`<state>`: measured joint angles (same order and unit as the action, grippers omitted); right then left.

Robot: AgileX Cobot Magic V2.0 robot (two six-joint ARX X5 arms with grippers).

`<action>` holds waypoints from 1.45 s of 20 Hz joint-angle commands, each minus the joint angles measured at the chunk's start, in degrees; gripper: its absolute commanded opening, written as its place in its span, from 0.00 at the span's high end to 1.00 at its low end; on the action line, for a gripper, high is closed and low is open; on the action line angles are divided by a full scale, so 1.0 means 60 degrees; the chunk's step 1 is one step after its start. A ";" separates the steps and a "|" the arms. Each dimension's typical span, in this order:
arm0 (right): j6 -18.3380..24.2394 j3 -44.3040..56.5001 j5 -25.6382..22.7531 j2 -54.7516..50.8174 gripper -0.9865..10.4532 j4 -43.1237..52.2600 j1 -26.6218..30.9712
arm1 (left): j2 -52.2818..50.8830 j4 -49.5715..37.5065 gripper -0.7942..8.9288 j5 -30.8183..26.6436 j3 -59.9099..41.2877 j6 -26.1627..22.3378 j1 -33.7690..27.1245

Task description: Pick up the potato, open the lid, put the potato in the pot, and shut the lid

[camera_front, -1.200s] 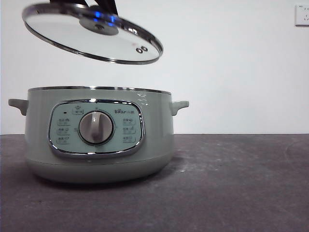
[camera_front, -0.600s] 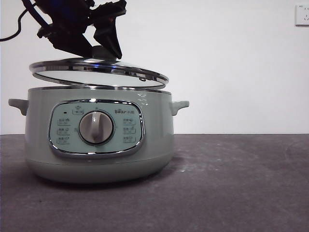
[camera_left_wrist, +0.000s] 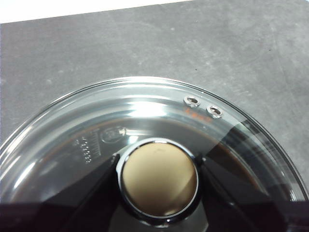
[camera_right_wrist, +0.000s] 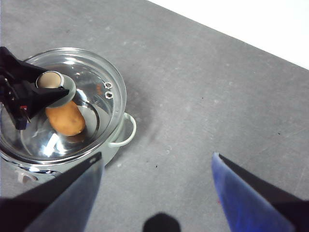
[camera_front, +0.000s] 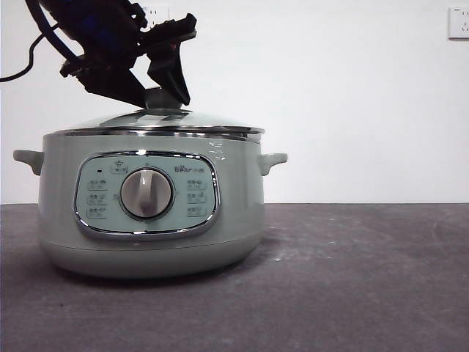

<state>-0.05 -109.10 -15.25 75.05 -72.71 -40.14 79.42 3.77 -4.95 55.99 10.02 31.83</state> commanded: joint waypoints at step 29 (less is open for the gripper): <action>-0.0262 0.2040 0.0055 -0.0769 0.59 0.2022 -0.0004 | -0.4044 0.2488 0.41 -0.0845 0.0324 -0.0240 0.1137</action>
<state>-0.89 -98.41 -15.00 70.96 -61.65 -40.14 55.33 18.55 -9.98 57.93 9.04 38.44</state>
